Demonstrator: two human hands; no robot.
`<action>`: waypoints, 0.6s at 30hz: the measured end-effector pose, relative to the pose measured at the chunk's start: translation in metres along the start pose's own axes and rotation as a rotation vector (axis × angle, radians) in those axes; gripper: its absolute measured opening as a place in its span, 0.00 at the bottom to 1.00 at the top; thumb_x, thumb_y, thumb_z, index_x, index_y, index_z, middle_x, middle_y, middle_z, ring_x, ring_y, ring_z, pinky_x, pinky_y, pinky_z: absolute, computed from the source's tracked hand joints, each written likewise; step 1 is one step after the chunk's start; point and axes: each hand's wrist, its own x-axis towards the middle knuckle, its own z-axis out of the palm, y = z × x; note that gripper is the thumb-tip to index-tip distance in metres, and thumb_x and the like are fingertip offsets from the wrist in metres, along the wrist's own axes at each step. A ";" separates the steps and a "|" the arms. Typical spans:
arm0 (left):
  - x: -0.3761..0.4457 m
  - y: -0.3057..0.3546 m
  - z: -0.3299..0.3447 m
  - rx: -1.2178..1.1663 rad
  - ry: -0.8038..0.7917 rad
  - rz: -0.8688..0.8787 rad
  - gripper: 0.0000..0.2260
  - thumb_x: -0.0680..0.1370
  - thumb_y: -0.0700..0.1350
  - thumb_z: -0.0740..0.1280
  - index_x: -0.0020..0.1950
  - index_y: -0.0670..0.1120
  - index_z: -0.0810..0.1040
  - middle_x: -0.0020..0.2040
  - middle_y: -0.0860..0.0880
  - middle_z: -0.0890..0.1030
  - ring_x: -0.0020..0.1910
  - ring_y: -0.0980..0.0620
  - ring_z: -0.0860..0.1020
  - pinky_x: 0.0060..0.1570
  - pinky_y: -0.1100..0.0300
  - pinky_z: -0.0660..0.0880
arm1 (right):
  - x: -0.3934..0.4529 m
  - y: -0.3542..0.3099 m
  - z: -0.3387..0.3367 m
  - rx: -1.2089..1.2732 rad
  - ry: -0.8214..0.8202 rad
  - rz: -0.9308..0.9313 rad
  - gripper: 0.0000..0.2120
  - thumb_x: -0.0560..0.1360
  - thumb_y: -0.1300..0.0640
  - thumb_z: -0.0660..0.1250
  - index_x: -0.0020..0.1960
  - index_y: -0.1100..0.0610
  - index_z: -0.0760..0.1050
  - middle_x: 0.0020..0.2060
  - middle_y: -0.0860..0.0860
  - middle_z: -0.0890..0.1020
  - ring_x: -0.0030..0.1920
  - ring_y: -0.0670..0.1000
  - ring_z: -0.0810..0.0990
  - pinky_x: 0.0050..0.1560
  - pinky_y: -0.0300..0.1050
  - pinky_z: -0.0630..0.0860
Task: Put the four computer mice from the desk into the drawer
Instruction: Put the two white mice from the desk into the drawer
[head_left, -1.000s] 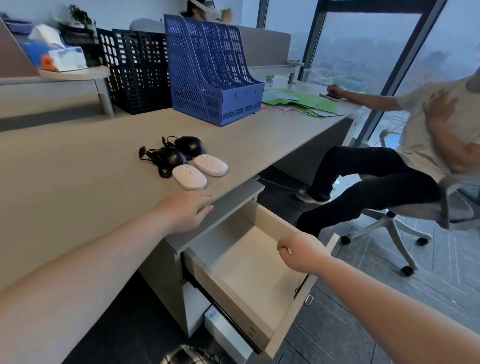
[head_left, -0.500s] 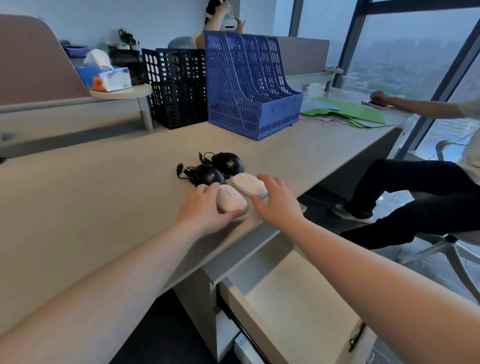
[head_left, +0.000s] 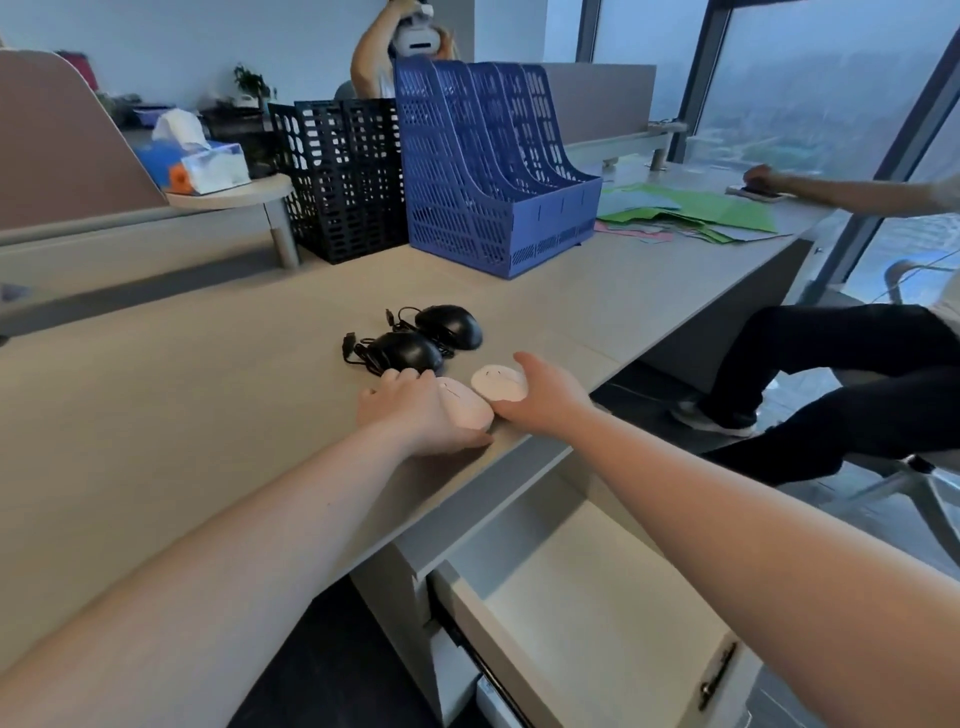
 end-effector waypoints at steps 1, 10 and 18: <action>-0.005 0.004 0.002 -0.017 0.002 -0.010 0.46 0.56 0.76 0.65 0.64 0.48 0.69 0.65 0.48 0.71 0.66 0.45 0.66 0.60 0.48 0.67 | -0.007 0.006 -0.003 -0.001 -0.001 0.003 0.39 0.72 0.44 0.68 0.77 0.54 0.56 0.70 0.56 0.72 0.70 0.59 0.70 0.66 0.52 0.70; -0.074 0.063 0.015 -0.140 0.107 0.154 0.41 0.62 0.63 0.72 0.66 0.41 0.66 0.63 0.44 0.70 0.64 0.44 0.66 0.62 0.53 0.66 | -0.089 0.080 -0.024 -0.011 -0.015 0.116 0.34 0.72 0.49 0.69 0.74 0.56 0.61 0.67 0.55 0.75 0.67 0.57 0.73 0.63 0.49 0.71; -0.111 0.090 0.091 -0.115 -0.061 0.165 0.38 0.62 0.61 0.73 0.64 0.43 0.65 0.62 0.47 0.68 0.63 0.46 0.65 0.55 0.55 0.68 | -0.118 0.124 0.020 -0.049 -0.173 0.207 0.35 0.73 0.51 0.68 0.76 0.56 0.58 0.70 0.55 0.70 0.68 0.58 0.71 0.63 0.50 0.71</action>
